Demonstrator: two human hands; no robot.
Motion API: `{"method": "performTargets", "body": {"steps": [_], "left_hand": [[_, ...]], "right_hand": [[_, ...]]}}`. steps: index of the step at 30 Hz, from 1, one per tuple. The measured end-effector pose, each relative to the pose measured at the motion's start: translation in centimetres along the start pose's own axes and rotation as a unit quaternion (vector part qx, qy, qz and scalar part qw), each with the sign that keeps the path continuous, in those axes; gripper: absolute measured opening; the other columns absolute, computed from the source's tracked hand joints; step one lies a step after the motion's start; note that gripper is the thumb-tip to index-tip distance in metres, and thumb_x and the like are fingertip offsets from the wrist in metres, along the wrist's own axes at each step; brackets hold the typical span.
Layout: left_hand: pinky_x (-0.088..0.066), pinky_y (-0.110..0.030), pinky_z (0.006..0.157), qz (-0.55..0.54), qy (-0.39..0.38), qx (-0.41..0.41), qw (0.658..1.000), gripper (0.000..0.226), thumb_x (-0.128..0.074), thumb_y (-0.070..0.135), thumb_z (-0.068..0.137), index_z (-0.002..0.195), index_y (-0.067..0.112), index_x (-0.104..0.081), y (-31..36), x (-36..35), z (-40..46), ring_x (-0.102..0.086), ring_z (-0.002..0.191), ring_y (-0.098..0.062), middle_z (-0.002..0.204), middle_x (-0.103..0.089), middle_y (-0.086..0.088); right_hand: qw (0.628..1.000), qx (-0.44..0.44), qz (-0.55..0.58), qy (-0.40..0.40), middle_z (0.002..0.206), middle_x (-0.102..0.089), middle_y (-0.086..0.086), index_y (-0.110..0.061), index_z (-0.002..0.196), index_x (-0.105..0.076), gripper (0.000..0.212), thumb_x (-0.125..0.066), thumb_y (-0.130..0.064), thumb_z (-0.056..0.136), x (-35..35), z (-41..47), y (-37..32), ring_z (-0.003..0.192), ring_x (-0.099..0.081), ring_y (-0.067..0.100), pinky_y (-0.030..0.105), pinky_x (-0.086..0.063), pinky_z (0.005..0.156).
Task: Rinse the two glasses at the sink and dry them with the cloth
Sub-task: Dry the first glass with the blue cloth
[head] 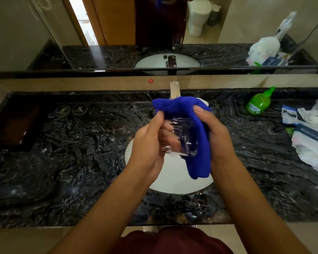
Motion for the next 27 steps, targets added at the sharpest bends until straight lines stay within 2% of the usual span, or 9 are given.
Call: {"method": "performTargets", "body": {"steps": [2,4,9,11,13,17,19,23,27], "left_hand": [[-0.054,-0.042,0.085,-0.072,-0.003,0.041,0.997,0.030,-0.057,0.034,0.104,0.103,0.009,-0.073,-0.7,0.0,0.4,-0.066,0.087,-0.029,0.098,-0.070,-0.018],[-0.050,-0.042,0.095,-0.125,0.023,0.076,0.989,0.036,-0.057,0.036,0.103,0.124,0.009,-0.068,-1.9,0.3,0.7,-0.062,0.101,-0.029,0.117,-0.066,-0.017],[-0.047,-0.029,0.075,-0.147,0.078,0.078,0.983,0.032,-0.054,0.038,0.105,0.103,0.010,-0.067,-3.0,1.3,0.9,-0.057,0.076,-0.017,0.093,-0.061,-0.008],[-0.048,-0.021,0.055,-0.119,0.101,0.054,0.986,0.049,-0.050,0.035,0.108,0.070,0.010,-0.069,-2.3,1.4,0.7,-0.054,0.051,-0.011,0.063,-0.062,-0.002],[-0.047,-0.020,0.048,-0.077,0.096,0.013,0.992,0.052,-0.048,0.034,0.108,0.064,0.013,-0.066,-1.1,1.0,0.5,-0.055,0.043,-0.009,0.052,-0.060,0.000],[-0.058,-0.032,0.075,-0.011,0.080,-0.046,0.996,0.049,-0.048,0.044,0.107,0.082,0.014,-0.077,0.2,0.7,0.6,-0.073,0.080,-0.020,0.086,-0.076,-0.012],[-0.058,-0.029,0.072,-0.003,0.059,-0.039,0.997,0.059,-0.039,0.052,0.107,0.084,0.014,-0.077,0.4,0.7,0.6,-0.072,0.079,-0.019,0.082,-0.076,-0.008],[-0.058,-0.036,0.084,0.068,-0.005,-0.021,0.997,0.086,-0.021,0.069,0.102,0.114,0.002,-0.073,0.9,0.0,0.2,-0.072,0.097,-0.033,0.105,-0.076,-0.022],[-0.055,-0.043,0.100,0.082,-0.014,-0.003,0.997,0.090,-0.023,0.075,0.098,0.122,0.002,-0.071,1.1,-0.4,0.0,-0.072,0.111,-0.032,0.115,-0.075,-0.022]], "right_hand": [[0.998,-0.018,0.063,0.005,0.102,-0.073,0.017,-0.005,0.116,-0.072,0.043,-0.063,-0.036,0.088,-0.2,0.1,1.0,0.090,-0.070,0.029,0.041,-0.059,0.080],[0.995,-0.024,0.096,0.035,0.104,-0.073,0.012,-0.008,0.120,-0.068,0.045,-0.057,-0.040,0.091,0.0,0.0,2.3,0.094,-0.070,0.026,0.037,-0.061,0.080],[0.990,0.058,-0.027,0.129,0.120,-0.075,0.012,-0.013,0.130,-0.065,0.048,-0.065,-0.042,0.092,1.4,-1.1,3.5,0.108,-0.073,0.028,0.046,-0.058,0.095],[0.968,0.135,-0.151,0.149,0.115,-0.075,0.000,-0.022,0.128,-0.065,0.038,-0.067,-0.037,0.093,1.3,-1.9,1.6,0.107,-0.072,0.020,0.039,-0.057,0.095],[0.940,0.213,-0.233,0.130,0.122,-0.071,-0.009,-0.026,0.131,-0.062,0.034,-0.067,-0.027,0.097,0.0,-2.8,-0.3,0.116,-0.067,0.010,0.026,-0.052,0.099],[0.811,0.338,-0.473,0.065,0.149,-0.054,0.001,-0.020,0.138,-0.061,0.043,-0.068,-0.027,0.096,-3.0,-3.3,-1.8,0.142,-0.048,0.016,0.032,-0.039,0.116],[0.769,0.344,-0.536,0.051,0.153,-0.051,0.002,-0.019,0.139,-0.062,0.044,-0.065,-0.034,0.097,-3.3,-2.8,-1.8,0.144,-0.045,0.020,0.042,-0.040,0.117],[0.708,0.338,-0.618,0.038,0.148,-0.056,0.002,-0.021,0.133,-0.065,0.041,-0.060,-0.041,0.097,-3.4,-2.2,-2.2,0.137,-0.051,0.021,0.048,-0.045,0.109],[0.574,0.313,-0.757,0.019,0.138,-0.063,0.001,-0.022,0.133,-0.064,0.044,-0.057,-0.042,0.095,-5.1,-2.1,-1.3,0.132,-0.055,0.026,0.050,-0.042,0.109]]}}
Point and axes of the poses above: each hand's wrist, its own z-axis towards the middle knuckle, its own x-axis out of the back of the hand, y = z × x, the point moved 8 cm from there along z, towards the middle knuckle
